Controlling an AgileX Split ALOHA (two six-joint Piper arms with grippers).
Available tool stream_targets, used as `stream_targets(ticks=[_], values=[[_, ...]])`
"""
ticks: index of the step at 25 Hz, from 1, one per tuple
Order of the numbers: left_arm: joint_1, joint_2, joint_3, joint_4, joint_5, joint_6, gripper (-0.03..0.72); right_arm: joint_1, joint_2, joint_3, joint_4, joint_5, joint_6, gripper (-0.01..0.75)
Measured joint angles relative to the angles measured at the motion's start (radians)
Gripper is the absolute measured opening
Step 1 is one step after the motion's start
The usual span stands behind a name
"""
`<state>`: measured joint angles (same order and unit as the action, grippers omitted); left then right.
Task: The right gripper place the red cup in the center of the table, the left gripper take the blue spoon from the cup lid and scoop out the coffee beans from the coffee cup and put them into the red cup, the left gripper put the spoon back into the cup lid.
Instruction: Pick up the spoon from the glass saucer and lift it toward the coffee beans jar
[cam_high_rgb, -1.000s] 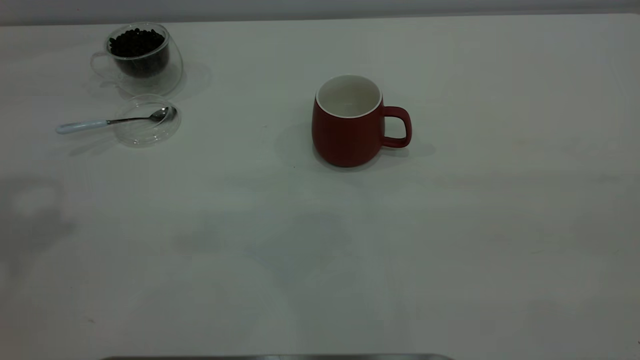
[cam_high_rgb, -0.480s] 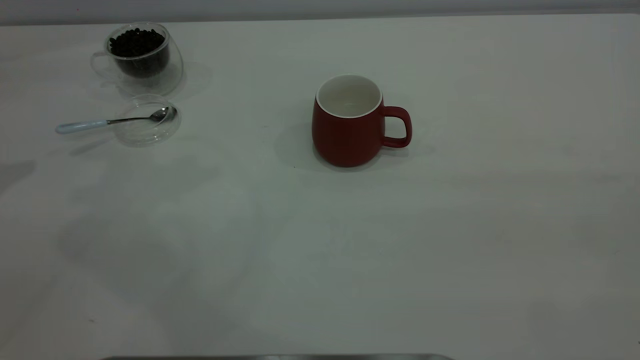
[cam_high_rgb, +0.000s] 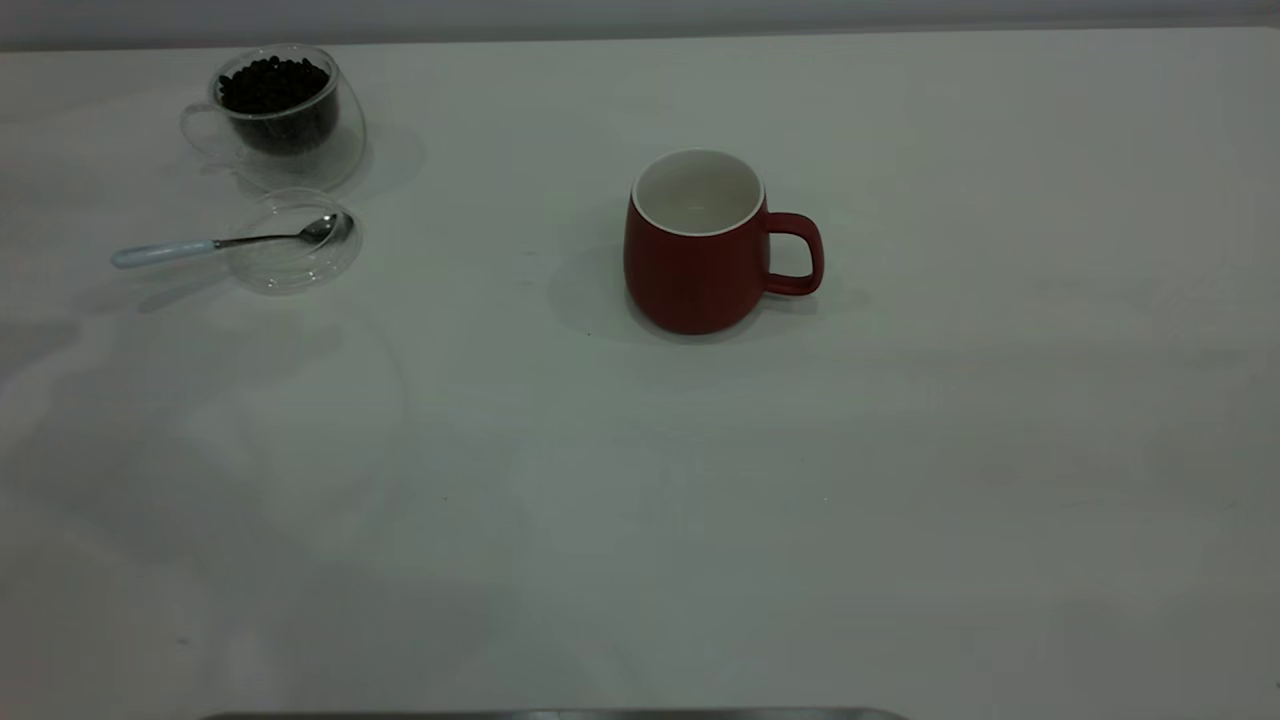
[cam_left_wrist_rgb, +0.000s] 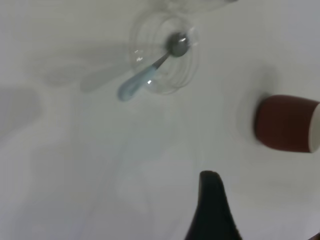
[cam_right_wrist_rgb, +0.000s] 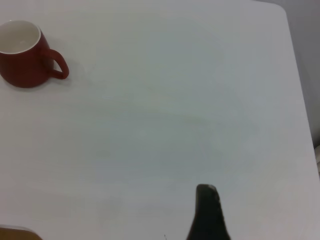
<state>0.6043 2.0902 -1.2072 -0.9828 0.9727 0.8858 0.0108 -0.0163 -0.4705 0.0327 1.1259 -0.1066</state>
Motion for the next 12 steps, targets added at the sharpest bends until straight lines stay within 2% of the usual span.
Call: stream_targets(ticks=[8, 12], values=[[0.0, 0.186, -0.012, -0.021, -0.068, 0.083, 0.595, 0.0, 0.0, 0.0, 0.0, 0.0, -0.001, 0.591], [0.0, 0.276, -0.017, -0.095, -0.068, 0.192, 0.595, 0.0, 0.0, 0.0, 0.0, 0.0, -0.001, 0.591]])
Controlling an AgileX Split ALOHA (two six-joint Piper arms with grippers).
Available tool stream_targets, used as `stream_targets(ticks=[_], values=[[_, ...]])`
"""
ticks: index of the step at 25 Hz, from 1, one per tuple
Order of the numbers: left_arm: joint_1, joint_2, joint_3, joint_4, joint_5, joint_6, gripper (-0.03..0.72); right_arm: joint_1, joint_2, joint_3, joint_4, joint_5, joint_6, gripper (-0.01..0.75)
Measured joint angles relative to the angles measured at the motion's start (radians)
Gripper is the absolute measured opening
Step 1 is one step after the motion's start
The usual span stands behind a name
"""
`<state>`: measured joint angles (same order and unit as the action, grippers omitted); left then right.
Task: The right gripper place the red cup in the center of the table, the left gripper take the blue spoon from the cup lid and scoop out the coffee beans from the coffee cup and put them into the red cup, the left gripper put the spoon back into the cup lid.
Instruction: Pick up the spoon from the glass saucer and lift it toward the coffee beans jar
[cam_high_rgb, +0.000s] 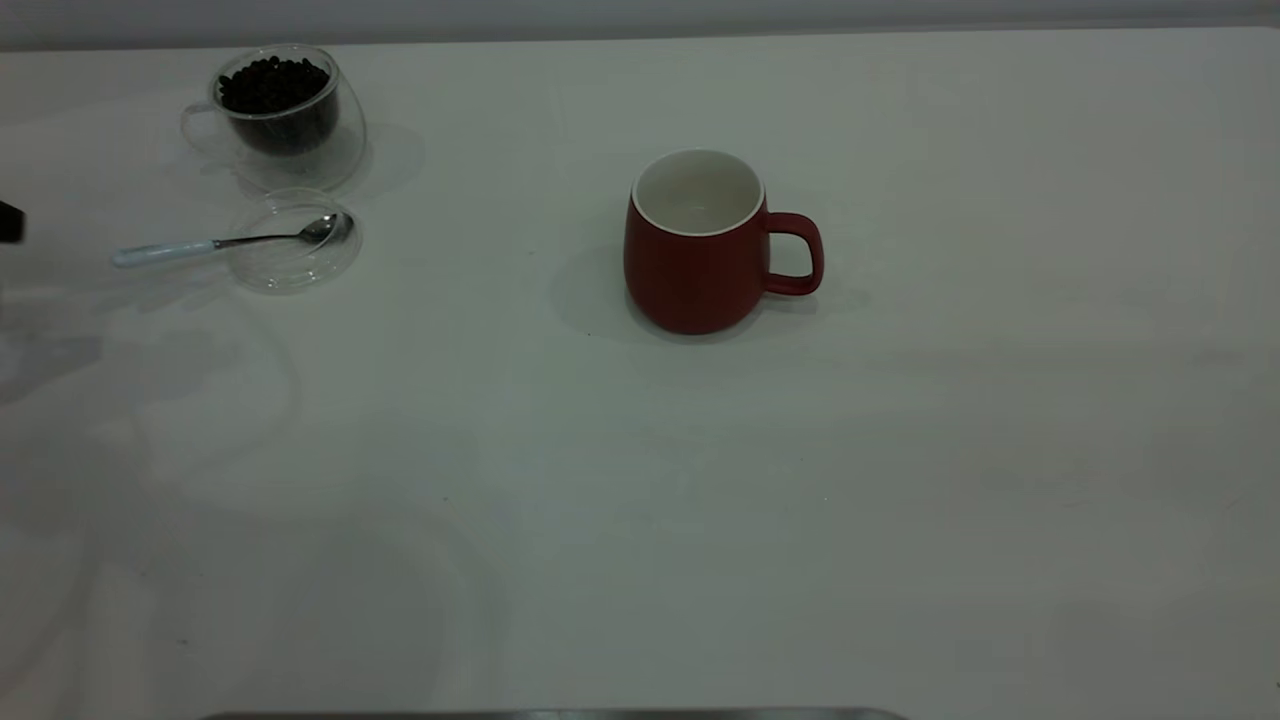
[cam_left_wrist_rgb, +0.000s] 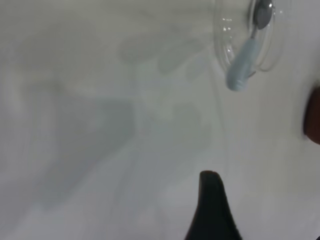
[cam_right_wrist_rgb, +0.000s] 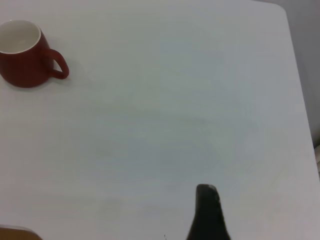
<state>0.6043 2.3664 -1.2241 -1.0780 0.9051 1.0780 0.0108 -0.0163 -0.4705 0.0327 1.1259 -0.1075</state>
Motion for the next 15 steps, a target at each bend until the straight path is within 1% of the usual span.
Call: stream_targets(ticks=[6, 9, 13, 15], values=[[0.0, 0.113, -0.001, -0.16, -0.006, 0.152, 0.595, 0.0, 0.0, 0.0, 0.0, 0.0, 0.0, 0.591], [0.0, 0.149, -0.002, -0.251, 0.021, 0.231, 0.595, 0.0, 0.0, 0.0, 0.0, 0.0, 0.0, 0.591], [0.0, 0.184, -0.002, -0.344, 0.057, 0.274, 0.595, 0.0, 0.0, 0.0, 0.0, 0.0, 0.0, 0.591], [0.0, 0.198, -0.003, -0.366, 0.064, 0.282, 0.595, 0.0, 0.0, 0.0, 0.0, 0.0, -0.001, 0.591]])
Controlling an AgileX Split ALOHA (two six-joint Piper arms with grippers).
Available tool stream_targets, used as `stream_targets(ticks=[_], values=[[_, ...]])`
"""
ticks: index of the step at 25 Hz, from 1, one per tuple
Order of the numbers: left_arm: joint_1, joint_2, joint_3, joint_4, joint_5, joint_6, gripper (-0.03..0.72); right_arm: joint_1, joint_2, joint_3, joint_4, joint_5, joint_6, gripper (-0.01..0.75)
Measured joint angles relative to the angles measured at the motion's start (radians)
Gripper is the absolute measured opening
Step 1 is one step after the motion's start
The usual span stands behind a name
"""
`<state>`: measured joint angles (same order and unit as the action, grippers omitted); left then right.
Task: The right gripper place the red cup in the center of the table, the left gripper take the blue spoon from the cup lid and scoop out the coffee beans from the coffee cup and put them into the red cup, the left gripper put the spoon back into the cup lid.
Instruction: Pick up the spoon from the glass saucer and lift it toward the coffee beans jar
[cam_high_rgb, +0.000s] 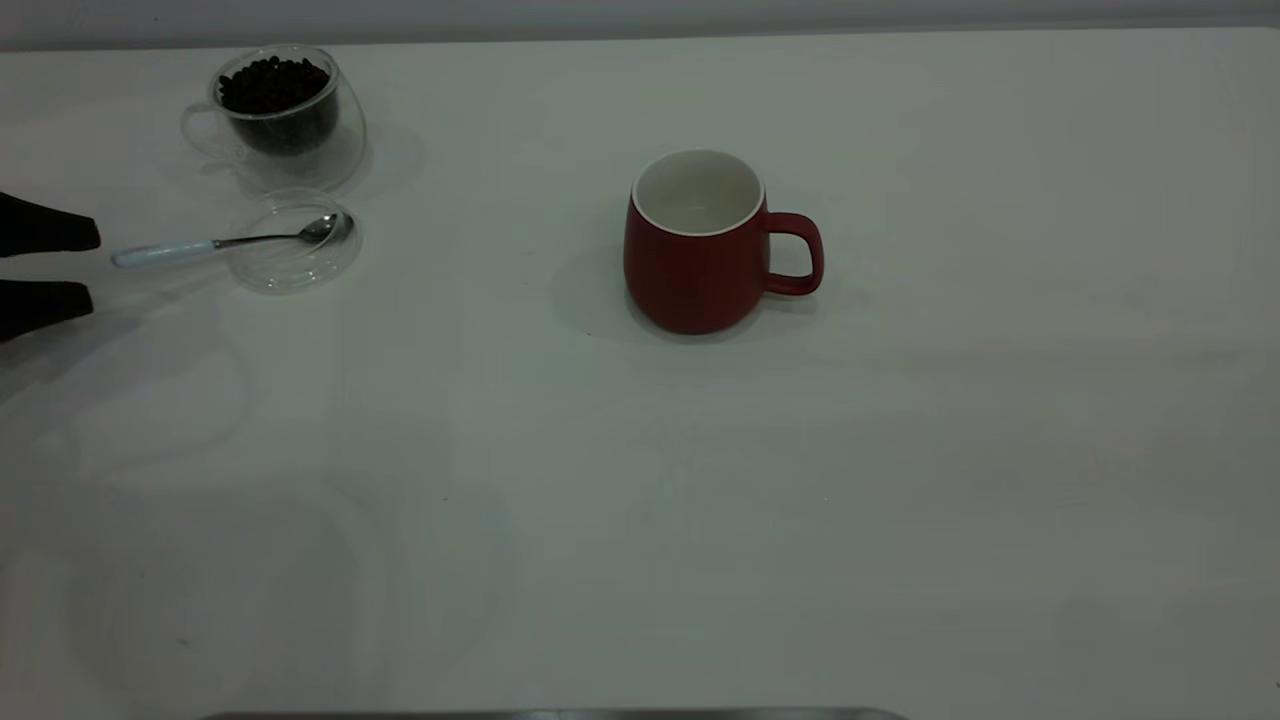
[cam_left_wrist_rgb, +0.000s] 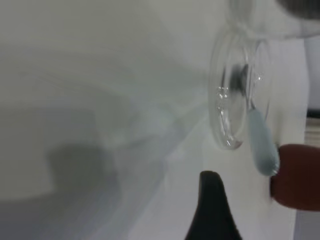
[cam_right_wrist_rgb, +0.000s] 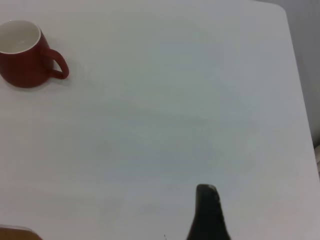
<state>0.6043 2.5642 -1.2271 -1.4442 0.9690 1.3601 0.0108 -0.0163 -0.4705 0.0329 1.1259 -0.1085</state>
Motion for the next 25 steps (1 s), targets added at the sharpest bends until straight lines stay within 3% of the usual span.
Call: stream_targets(ticks=[11, 25], values=[[-0.008, 0.014, 0.0, -0.054, 0.039, 0.031, 0.595, 0.0, 0.0, 0.0, 0.0, 0.0, 0.0, 0.591], [-0.152, 0.022, -0.098, -0.058, -0.044, -0.022, 0.595, 0.0, 0.0, 0.0, 0.0, 0.0, 0.0, 0.591]])
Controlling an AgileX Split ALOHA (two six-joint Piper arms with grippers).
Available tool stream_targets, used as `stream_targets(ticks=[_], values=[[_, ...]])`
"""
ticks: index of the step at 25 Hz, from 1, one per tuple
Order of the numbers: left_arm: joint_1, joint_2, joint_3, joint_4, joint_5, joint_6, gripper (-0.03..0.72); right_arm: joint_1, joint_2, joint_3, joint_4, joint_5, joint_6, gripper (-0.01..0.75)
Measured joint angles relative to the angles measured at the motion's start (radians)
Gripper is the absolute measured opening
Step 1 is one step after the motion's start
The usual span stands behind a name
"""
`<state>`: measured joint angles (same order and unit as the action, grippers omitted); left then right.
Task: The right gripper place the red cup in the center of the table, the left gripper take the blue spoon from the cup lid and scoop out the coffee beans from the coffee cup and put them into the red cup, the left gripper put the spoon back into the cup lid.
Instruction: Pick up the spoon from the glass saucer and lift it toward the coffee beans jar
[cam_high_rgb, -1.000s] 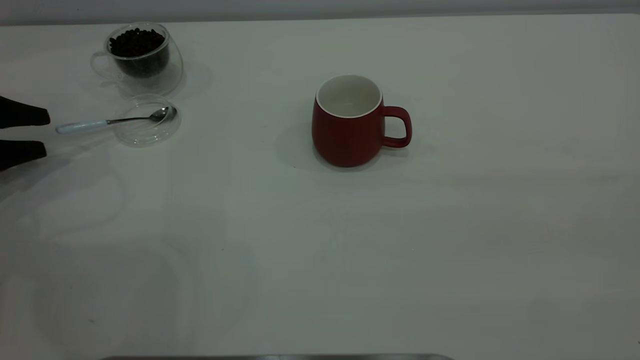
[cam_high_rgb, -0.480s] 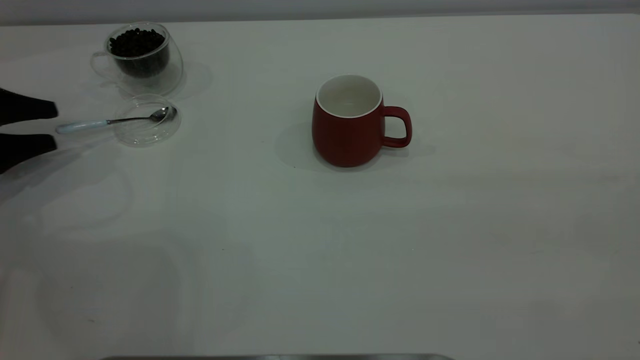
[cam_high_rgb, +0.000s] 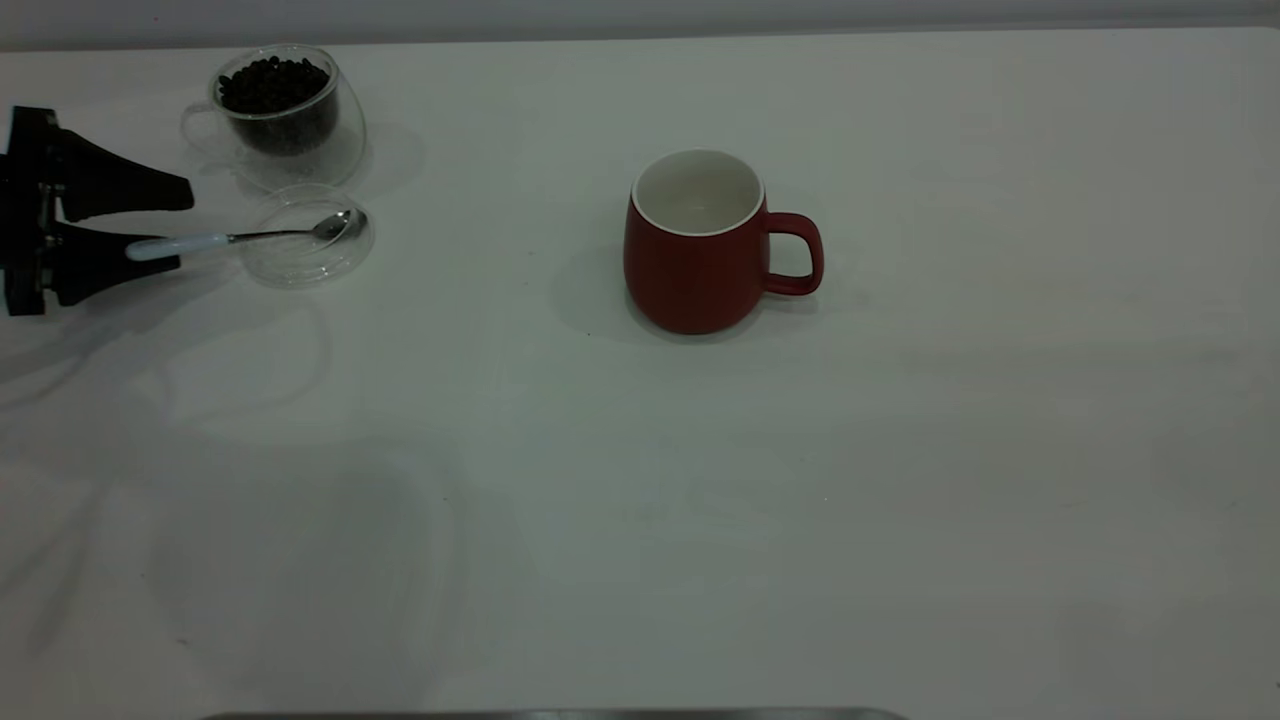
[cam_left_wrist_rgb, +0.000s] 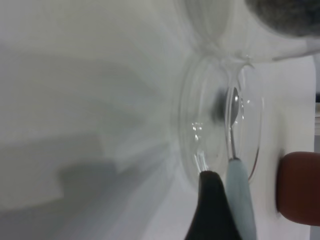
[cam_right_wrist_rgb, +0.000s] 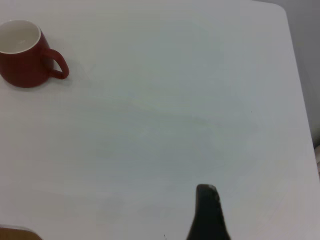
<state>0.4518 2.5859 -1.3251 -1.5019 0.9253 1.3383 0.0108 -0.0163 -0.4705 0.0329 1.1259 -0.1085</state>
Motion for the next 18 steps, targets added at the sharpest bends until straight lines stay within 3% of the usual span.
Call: stream_targets(ticks=[9, 18], values=[[-0.003, 0.031, 0.0, 0.001, 0.002, -0.047, 0.568, 0.0, 0.0, 0.0, 0.0, 0.0, 0.0, 0.591], [-0.003, 0.032, 0.0, 0.001, 0.004, -0.047, 0.365, 0.0, 0.0, 0.0, 0.0, 0.0, 0.0, 0.591]])
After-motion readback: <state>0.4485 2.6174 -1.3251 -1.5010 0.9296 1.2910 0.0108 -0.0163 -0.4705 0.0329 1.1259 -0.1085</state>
